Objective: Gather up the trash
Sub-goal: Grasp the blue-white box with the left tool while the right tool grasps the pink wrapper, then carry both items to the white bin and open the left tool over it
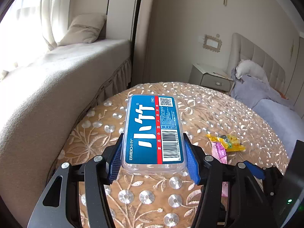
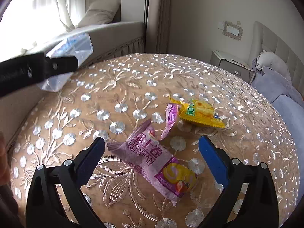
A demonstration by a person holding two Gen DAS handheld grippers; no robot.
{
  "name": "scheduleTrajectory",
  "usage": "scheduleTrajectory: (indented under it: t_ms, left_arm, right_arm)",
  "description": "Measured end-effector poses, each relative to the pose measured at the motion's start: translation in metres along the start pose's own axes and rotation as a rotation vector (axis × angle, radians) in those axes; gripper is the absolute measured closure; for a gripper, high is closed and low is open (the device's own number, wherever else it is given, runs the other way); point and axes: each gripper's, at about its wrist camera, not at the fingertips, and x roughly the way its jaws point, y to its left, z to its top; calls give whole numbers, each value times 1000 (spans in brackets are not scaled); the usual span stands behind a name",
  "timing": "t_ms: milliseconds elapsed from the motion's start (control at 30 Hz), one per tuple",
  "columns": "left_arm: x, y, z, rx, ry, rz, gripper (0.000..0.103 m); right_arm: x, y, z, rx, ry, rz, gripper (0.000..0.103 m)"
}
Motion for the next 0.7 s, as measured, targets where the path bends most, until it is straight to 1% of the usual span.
scheduleTrajectory:
  t_ms: [33, 67, 100, 133, 167, 200, 300, 367, 500, 600, 700]
  left_arm:
    - [-3, 2, -1, -4, -2, -2, 46]
    - [-7, 2, -1, -8, -5, -5, 46]
    - [-10, 3, -2, -8, -10, -7, 46]
    - [-13, 3, -3, -7, -14, -7, 46]
    - [-16, 3, -3, -9, -19, -10, 46]
    - [-20, 3, -3, -9, -23, -14, 46]
    - [-28, 1, -4, -4, -38, -22, 46]
    - [-35, -2, -5, -4, -48, -36, 46]
    - [-49, -14, -8, 16, -68, -66, 46]
    - [-61, -31, -12, 44, -81, -104, 46]
    - [-74, -52, -17, 79, -94, -147, 46]
  right_arm:
    - [2, 4, -2, -9, 13, -2, 27]
    - [5, 6, -3, -12, 34, -2, 38]
    - [8, 6, -4, -8, 54, -2, 57]
    - [12, 4, -5, 4, 81, 13, 69]
    - [13, 2, -6, 26, 92, 32, 70]
    - [11, 0, -6, 44, 83, 33, 72]
    - [-9, -2, -3, 52, 11, 28, 73]
    - [-34, -5, 1, 62, -63, 41, 73]
    - [-90, -12, 8, 78, -206, 29, 73]
    - [-131, -22, 10, 98, -292, 5, 73]
    - [-164, -35, 5, 113, -345, -33, 73]
